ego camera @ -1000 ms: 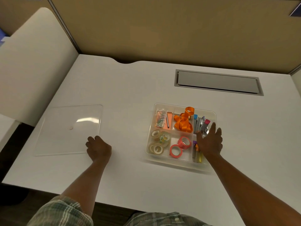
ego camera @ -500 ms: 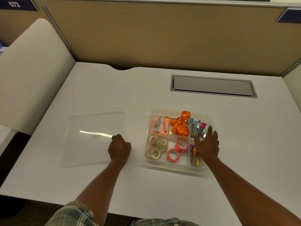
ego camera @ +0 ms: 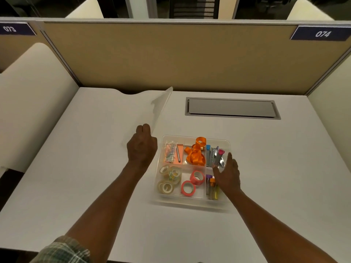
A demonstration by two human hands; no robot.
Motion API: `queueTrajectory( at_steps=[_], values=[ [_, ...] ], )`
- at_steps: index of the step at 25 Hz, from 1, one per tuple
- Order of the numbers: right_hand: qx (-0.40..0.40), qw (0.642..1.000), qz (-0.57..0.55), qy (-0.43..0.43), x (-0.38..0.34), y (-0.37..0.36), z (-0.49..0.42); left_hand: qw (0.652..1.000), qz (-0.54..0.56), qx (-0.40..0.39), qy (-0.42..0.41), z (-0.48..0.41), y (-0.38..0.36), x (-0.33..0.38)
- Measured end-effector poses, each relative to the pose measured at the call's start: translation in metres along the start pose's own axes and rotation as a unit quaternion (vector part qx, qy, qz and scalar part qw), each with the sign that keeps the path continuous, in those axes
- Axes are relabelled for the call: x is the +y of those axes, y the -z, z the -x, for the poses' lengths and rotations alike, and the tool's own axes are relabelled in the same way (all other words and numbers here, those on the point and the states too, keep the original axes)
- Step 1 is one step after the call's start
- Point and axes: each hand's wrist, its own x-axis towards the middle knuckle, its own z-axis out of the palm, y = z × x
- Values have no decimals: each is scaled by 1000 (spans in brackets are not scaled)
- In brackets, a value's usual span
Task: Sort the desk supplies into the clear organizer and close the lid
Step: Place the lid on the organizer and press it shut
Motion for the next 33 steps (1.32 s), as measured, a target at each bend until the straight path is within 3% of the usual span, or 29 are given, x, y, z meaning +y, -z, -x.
queueTrajectory(
  at_steps=[6,10,16,20,22,27,33],
  values=[
    [2,999,-19,50,-3,13,-6,986,106,110,-65,-19,31,58],
    [45,995,-81,46,-15,28,-16,954,256,158,-21,-27,49,88],
    [57,974,-218,-12,-26,57,-37,881,449,94,117,-21,38,101],
    [42,922,-380,-64,-23,70,-48,792,574,18,208,-14,18,90],
    [37,910,-406,-72,-18,78,-51,766,591,-16,254,-6,8,82],
    [38,926,-367,-74,5,80,-47,762,569,-87,296,17,-17,62],
    [100,984,-147,-34,28,58,-28,861,377,-148,308,47,-44,35]
  ],
)
